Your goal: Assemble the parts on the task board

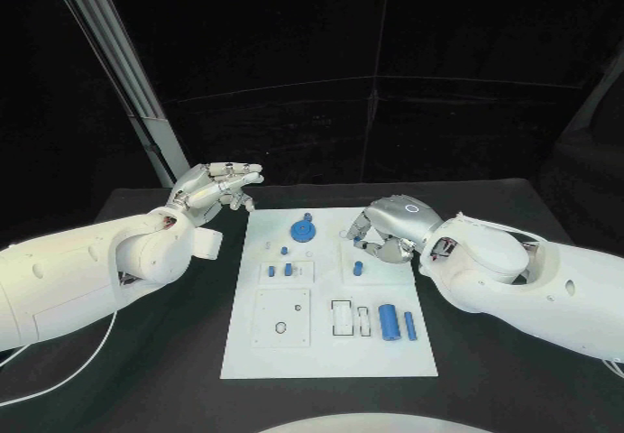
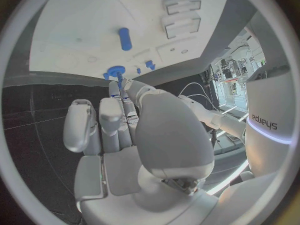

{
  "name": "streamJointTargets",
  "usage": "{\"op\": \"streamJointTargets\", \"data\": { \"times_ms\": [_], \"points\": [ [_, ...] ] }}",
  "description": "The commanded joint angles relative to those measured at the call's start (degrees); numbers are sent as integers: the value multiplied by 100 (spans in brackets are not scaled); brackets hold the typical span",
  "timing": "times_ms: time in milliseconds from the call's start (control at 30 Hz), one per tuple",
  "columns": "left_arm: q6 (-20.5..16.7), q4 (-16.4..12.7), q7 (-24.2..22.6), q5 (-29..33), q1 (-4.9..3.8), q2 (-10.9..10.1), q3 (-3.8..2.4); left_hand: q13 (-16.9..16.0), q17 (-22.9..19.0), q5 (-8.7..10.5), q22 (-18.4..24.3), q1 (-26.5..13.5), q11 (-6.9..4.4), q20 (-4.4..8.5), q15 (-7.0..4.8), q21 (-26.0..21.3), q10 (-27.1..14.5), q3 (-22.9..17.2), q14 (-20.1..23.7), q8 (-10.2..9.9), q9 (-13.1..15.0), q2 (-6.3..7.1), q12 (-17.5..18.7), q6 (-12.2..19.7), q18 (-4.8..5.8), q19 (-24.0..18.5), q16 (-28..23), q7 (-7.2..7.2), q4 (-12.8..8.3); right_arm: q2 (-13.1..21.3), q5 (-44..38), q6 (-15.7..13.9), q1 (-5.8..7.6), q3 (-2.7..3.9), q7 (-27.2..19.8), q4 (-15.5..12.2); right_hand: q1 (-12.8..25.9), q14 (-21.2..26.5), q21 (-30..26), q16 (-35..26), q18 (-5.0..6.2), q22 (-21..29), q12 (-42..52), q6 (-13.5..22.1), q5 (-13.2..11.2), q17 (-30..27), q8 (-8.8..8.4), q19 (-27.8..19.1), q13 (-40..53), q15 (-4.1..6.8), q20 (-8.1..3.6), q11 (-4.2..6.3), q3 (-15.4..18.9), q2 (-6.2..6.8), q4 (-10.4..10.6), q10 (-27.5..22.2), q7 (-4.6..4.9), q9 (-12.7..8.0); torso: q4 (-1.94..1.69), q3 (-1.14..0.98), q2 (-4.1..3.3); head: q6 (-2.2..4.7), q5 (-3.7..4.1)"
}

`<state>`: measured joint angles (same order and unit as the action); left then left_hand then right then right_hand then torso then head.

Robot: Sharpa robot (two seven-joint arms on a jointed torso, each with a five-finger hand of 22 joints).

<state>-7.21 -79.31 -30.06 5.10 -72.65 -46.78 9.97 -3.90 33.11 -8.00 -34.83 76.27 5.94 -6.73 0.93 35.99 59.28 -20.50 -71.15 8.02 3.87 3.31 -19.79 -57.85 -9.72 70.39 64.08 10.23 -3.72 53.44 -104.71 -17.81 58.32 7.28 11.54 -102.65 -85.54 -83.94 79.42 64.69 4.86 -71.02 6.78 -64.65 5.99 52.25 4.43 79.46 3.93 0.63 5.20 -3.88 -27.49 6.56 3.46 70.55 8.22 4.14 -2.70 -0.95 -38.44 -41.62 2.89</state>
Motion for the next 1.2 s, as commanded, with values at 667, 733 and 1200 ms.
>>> {"op": "streamJointTargets", "data": {
  "times_ms": [667, 733, 1200],
  "points": [
    [31, -157, -94, 24, -4, 118, -5, 9, -9, -38, 12, -14, 23, 17, 13, -48, -37, -48, 40, -8, -10, -49, -24, 50, -73, 16, -15, 30, 13, -959, 989, -438, -769, 17, -948, 397, 68, -62, 57, 41, -70, -28, -18, -1, 68, 3, -39, 35, 1, 14, 6, -24, -122, -9, -73, 16, 22, -7, -11, 12, -10, -249, -718],
    [33, -176, -90, 24, -4, 127, -5, 9, -9, -39, 13, -14, 23, 16, 13, -48, -37, -48, 40, -8, -10, -49, -24, 51, -73, 16, -15, 31, 13, -1016, 949, -383, -813, 16, -960, 449, 68, -62, 57, 41, -70, -28, -18, -1, 68, 3, -39, 35, 1, 14, 6, -24, -122, -9, -73, 16, 22, -7, -9, 14, -7, -261, -737],
    [58, -314, -77, 24, -5, 166, -5, 9, -18, -40, 15, -16, 25, 15, 15, -51, -42, -51, 44, -11, -11, -45, -25, 59, -72, 17, -17, 33, 10, -1340, 724, -165, -1059, 9, -944, 737, 82, -61, 57, 44, -69, -26, -27, 9, 80, 1, -47, 30, -1, 10, 9, -31, -131, -5, -85, 4, 28, -10, -2, 10, -7, -322, -812]
  ]
}}
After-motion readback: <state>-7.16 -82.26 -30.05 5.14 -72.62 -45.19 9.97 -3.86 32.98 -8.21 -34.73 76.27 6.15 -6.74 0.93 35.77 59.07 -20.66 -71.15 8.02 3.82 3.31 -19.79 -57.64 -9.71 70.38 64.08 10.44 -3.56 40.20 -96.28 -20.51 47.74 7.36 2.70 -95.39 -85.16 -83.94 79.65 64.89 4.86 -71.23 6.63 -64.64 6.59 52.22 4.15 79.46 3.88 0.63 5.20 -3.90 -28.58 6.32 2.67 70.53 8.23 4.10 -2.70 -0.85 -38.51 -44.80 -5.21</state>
